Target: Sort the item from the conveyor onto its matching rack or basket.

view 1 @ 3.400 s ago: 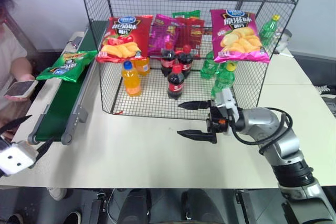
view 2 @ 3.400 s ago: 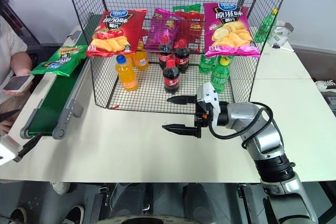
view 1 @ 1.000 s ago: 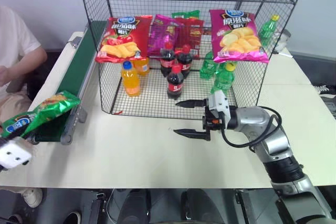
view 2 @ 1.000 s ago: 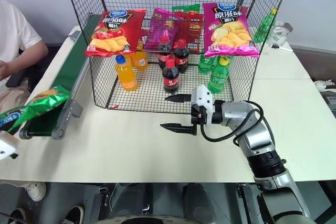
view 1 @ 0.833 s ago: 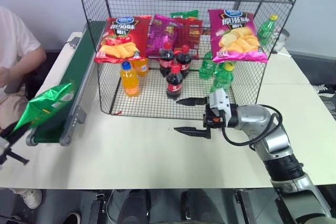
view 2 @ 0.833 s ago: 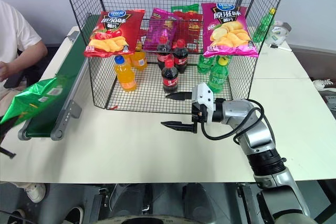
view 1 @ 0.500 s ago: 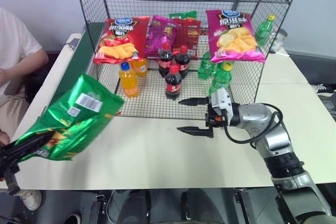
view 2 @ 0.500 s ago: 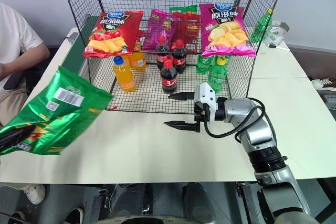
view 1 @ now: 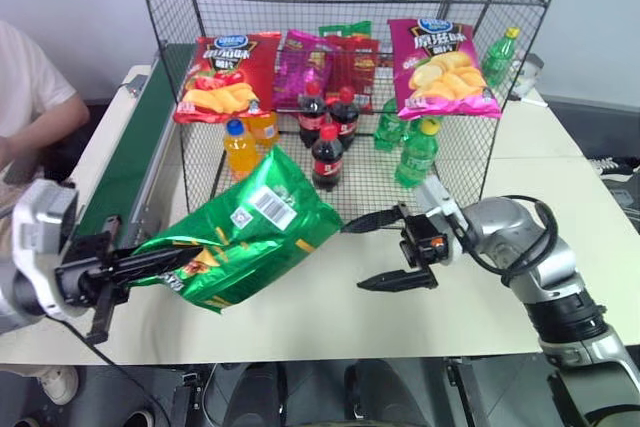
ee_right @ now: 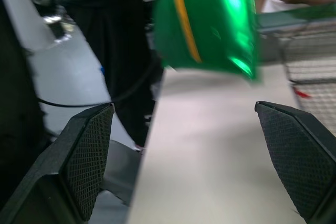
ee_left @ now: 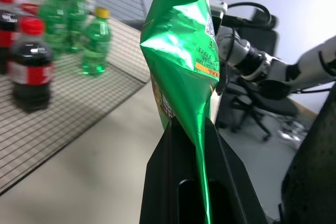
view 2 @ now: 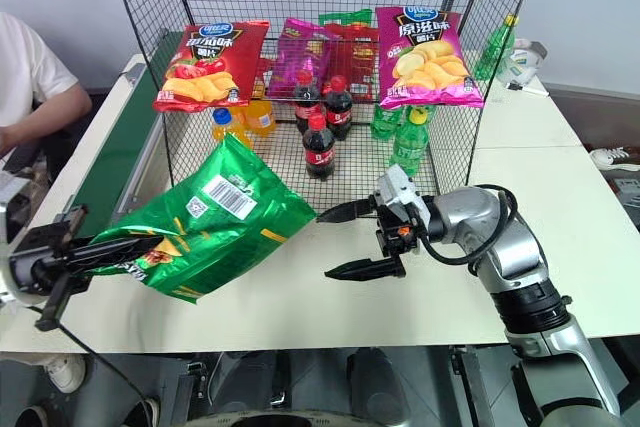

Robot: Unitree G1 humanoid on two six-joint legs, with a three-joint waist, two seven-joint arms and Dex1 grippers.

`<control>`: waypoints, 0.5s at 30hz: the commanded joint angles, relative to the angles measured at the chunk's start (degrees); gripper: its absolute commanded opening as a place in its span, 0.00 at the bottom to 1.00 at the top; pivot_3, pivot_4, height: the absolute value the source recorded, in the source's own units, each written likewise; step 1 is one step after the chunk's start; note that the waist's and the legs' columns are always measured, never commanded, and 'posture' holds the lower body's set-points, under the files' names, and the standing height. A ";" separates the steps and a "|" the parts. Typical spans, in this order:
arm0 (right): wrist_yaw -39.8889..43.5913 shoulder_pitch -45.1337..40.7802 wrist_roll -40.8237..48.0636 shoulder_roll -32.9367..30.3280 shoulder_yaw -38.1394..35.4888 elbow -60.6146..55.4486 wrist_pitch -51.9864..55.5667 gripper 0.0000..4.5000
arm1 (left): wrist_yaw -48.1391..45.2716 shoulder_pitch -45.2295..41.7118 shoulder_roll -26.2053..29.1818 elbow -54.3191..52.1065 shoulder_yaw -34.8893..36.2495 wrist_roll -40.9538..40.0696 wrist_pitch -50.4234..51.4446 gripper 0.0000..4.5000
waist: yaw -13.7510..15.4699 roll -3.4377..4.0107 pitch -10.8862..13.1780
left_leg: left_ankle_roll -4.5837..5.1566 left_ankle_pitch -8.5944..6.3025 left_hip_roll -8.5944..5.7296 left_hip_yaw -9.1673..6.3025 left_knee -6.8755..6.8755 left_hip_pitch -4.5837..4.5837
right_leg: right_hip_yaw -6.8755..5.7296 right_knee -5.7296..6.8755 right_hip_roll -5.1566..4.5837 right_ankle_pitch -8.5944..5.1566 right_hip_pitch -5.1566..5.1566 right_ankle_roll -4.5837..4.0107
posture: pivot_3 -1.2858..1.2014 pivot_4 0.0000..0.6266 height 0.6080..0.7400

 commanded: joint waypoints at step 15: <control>-3.15 -4.81 0.87 7.31 4.00 -1.79 4.14 0.36 | -2.30 -9.88 -5.99 2.53 -8.00 7.53 2.79 0.00 | 0.09 0.00 0.00 | 0.00 0.00 -0.03 0.00 -0.01 -0.06 | -0.01 0.02 -0.11 0.00 -0.07 0.00 | 0.52 0.24 0.99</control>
